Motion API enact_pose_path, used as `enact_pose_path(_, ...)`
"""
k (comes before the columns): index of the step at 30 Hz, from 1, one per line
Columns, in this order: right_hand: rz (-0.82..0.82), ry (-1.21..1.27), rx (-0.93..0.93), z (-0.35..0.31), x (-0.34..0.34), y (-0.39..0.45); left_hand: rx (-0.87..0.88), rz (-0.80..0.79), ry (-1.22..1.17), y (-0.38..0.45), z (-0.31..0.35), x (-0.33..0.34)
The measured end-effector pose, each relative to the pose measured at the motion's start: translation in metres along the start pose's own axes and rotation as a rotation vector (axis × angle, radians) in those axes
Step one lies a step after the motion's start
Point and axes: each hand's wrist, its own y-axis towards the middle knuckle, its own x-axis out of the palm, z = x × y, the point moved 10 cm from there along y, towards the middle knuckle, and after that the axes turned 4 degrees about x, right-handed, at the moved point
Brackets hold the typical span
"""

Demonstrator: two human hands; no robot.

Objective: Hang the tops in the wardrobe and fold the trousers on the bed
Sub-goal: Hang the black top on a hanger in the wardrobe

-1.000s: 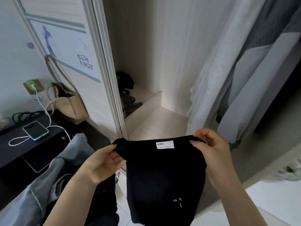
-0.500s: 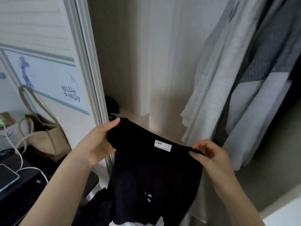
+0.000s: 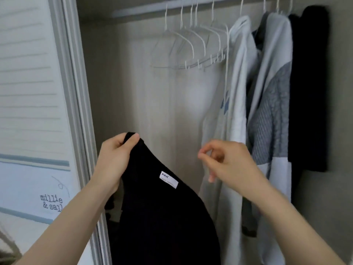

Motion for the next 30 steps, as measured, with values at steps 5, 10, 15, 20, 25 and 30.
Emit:
enact_pose_path(5, 0.293, 0.053, -0.021, -0.036, -0.077, 0.085, 0.028, -0.159, 0.110, 0.026, 0.009, 0.029)
enact_pose_path(10, 0.433, -0.109, -0.060, -0.050, -0.117, 0.164, 0.004, -0.299, 0.332, 0.035, 0.000, 0.045)
enact_pose_path(15, 0.658, -0.272, -0.065, -0.058, -0.159, 0.215, 0.208, -0.265, 0.716, 0.052, 0.023, 0.045)
enact_pose_path(20, 0.560, -0.304, 0.150, -0.046, -0.172, 0.257, 0.264, -0.234, 0.783, 0.072, 0.035, 0.038)
enact_pose_path(25, 0.379, -0.246, 0.314, -0.028, -0.165, 0.287, 0.262, -0.211, 0.803, 0.084, 0.040, 0.035)
enact_pose_path(30, 0.258, -0.125, 0.455, -0.011, -0.159, 0.299, 0.226, -0.254, 0.776, 0.086, 0.033, 0.042)
